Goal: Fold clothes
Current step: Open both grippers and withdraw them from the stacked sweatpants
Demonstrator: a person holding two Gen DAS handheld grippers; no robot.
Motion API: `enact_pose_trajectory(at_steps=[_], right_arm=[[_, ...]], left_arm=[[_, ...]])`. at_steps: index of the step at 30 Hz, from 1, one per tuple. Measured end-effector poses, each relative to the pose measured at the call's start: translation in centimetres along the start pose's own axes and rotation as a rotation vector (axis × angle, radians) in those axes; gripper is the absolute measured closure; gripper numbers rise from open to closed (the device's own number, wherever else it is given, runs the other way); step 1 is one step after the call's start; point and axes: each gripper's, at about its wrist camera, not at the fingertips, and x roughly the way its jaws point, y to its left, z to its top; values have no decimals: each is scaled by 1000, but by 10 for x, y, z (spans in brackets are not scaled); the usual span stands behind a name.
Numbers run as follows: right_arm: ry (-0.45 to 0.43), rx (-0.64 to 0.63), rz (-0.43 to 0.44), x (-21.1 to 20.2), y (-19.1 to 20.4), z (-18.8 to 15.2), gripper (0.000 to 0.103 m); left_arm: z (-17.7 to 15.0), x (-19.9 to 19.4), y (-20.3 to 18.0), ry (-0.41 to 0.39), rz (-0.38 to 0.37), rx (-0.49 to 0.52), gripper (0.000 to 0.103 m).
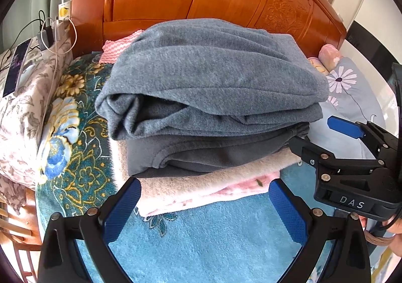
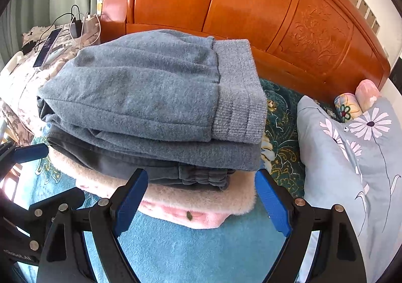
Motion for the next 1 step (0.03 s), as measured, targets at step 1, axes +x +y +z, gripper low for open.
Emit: enact_pose_trajectory(at_steps=[1], right_arm=[[1,-1,2,0,0,-1,15]], left_arm=[[0,0,-1,2,-1,3,0]])
